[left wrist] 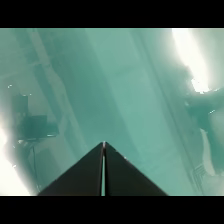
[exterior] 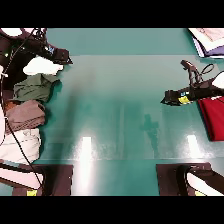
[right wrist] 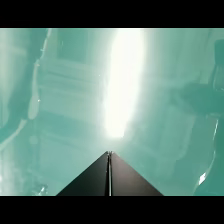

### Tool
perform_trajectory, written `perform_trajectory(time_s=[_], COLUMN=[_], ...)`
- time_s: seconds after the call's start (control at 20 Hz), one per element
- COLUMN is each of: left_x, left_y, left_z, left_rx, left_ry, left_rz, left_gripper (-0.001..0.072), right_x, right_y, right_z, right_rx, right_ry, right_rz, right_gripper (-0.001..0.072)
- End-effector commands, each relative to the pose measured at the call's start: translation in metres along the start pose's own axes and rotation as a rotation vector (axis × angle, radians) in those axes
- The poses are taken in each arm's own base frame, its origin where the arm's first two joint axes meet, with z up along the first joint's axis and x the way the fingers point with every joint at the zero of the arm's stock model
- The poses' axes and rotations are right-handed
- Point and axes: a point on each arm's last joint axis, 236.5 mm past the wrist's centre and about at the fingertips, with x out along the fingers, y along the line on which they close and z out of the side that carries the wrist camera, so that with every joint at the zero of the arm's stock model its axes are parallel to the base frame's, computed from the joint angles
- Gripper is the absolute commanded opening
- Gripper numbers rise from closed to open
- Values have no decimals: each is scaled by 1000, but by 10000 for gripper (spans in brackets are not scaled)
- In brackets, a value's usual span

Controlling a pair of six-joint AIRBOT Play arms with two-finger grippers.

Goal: Fold the shirts.

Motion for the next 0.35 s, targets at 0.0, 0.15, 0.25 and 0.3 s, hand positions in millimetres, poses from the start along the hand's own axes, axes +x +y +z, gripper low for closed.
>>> perform_trajectory(time_s=[0.0, 0.15, 0.25, 0.3], left_x=[0, 0, 0, 0], left_y=[0, 0, 0, 0], left_z=[0, 0, 0, 0], left_rx=[1, 1, 1, 1], left_ry=[-1, -1, -1, -1], left_rz=[0, 0, 0, 0], left_gripper=[22, 22, 22, 22], right_x=[3, 3, 3, 3], right_y=[6, 6, 7, 7], right_z=[-3, -5, -10, -13], right_rx=[-14, -14, -14, -14], right_ry=[12, 22, 45, 55], right_rz=[9, 9, 10, 11], right_gripper=[17, 17, 17, 17])
